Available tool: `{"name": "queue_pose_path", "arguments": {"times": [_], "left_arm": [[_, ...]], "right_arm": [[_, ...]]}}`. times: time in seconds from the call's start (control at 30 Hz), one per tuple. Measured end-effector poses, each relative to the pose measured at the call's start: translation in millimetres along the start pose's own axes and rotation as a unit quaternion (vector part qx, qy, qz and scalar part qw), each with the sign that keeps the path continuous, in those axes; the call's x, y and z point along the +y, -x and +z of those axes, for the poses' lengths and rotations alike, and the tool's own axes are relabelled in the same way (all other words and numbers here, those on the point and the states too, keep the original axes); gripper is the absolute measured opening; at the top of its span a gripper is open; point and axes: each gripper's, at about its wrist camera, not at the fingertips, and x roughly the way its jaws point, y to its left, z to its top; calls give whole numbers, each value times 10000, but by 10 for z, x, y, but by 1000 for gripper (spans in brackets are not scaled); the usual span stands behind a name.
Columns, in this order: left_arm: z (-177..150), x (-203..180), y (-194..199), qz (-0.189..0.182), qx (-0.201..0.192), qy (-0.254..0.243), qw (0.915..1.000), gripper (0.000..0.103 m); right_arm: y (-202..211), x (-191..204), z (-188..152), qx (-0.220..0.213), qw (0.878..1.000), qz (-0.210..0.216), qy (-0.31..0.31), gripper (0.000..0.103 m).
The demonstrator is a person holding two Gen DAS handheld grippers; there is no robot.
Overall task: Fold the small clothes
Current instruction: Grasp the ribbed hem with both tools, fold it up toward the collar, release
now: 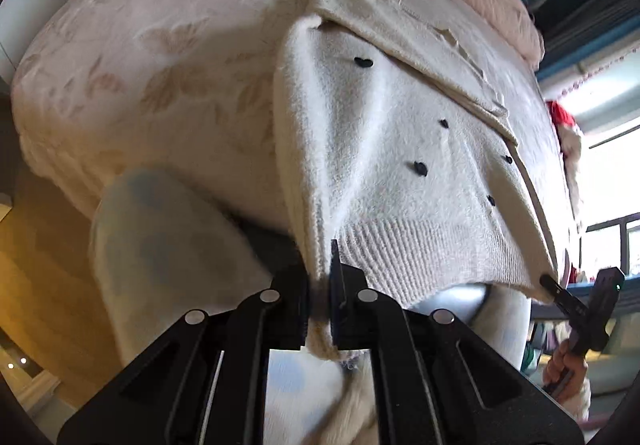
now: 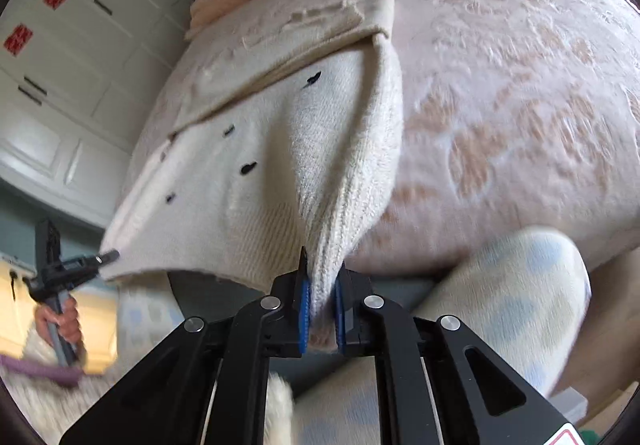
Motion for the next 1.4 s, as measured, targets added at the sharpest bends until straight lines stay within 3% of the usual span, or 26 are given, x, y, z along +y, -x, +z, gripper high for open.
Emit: {"name": "queue_pose_path", "arguments": {"times": [0.23, 0.33, 0.43, 0.5, 0.6, 0.67, 0.77, 0.93, 1.03, 1.13, 1.2, 1.23, 1.27, 1.3, 1.37, 1.4], "left_arm": [[-709, 109, 130, 167, 857, 75, 9962, 6], [-755, 96, 251, -13, 1014, 414, 9940, 6], [-377, -34, 388, -326, 517, 553, 9966, 6], [58, -130, 452, -578, 27, 508, 9970, 6], [734, -247, 393, -747, -612, 549, 9938, 6], [1287, -343, 226, -781, -967, 603, 9904, 6], [1907, -453, -158, -626, -1152, 819, 9880, 7], [2412, -480, -920, 27, -1068, 1069, 9885, 7], [2462, -449, -1208, 275, -893, 1036, 9902, 11], [2442, -299, -1339, -11, -885, 1314, 9874, 13], [2406, -240, -1265, -244, -1055, 1348, 9849, 18], [2386, -244, -1208, -280, -1157, 1301, 9843, 21], [2352, -242, -1132, -303, -1297, 1228, 9835, 34], [2306, -244, -1038, -322, -1494, 1137, 9817, 49], [2219, -242, -846, -346, -1886, 935, 9770, 68], [2185, -246, -798, -325, -1971, 838, 9763, 73]], "right_arm": [[-30, -111, -777, 1291, 9913, 199, -151, 9], [91, -30, -812, 1450, 9890, 276, -102, 9], [284, 27, -422, 923, 9953, 300, 14, 8], [440, -17, 94, 140, 9991, 395, -82, 8], [451, -175, 883, -826, 9941, 633, -292, 8], [289, -303, 1347, -1170, 9900, 646, -452, 8], [-171, -562, 1887, -1182, 9848, 827, -970, 8], [-1009, -665, 2378, -806, 9850, 506, -1441, 10], [-1268, -752, 2394, -693, 9785, 576, -1853, 15], [-1258, -780, 2397, -753, 9754, 737, -1938, 25], [-1110, -767, 2339, -940, 9730, 906, -1901, 34], [-1008, -754, 2311, -1094, 9717, 956, -1863, 47], [-913, -724, 2275, -1238, 9717, 895, -1802, 60], [-828, -702, 2247, -1369, 9728, 810, -1685, 63], [-705, -631, 2196, -1490, 9790, 541, -1279, 66], [-698, -603, 2187, -1434, 9826, 413, -1109, 67]]}}
